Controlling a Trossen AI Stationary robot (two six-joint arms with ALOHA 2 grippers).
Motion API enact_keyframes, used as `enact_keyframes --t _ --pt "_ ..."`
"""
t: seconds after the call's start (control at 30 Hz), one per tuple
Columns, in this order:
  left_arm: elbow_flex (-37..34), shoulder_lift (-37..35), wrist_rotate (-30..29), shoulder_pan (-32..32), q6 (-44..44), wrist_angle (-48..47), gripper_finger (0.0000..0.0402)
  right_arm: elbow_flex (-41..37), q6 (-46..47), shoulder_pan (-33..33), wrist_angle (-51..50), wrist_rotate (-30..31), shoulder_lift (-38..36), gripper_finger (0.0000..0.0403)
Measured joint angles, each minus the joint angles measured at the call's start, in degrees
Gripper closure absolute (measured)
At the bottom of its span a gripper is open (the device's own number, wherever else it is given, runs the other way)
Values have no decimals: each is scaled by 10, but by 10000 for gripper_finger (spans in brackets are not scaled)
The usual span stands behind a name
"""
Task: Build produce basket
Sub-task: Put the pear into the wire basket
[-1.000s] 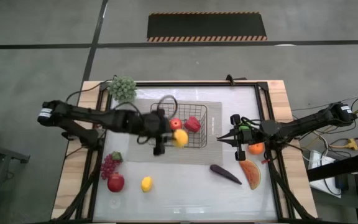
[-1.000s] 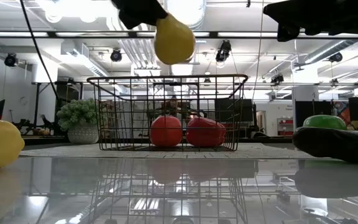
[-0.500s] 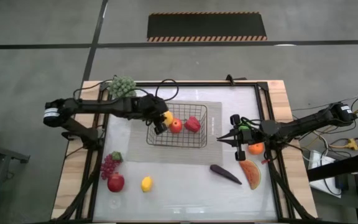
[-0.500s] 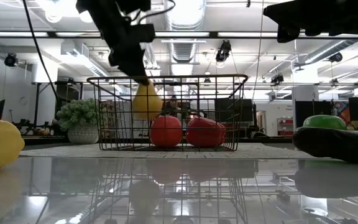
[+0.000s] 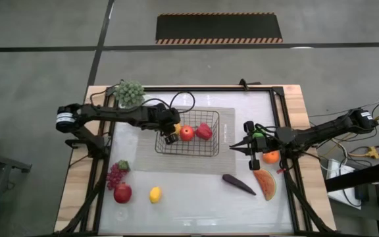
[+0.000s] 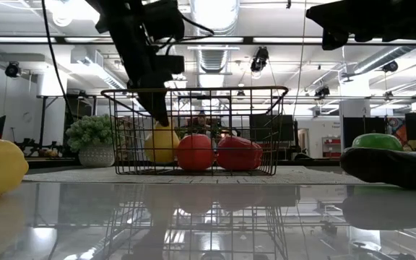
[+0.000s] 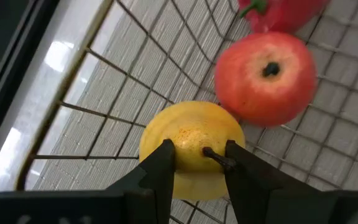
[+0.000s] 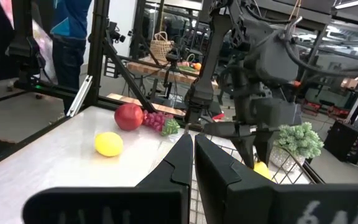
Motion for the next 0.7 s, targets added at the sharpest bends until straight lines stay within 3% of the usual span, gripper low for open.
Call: enact_keyframes --t 0.7 --pt "-2 8 -2 3 -5 2 292 0 -10 0 1 0 0 394"
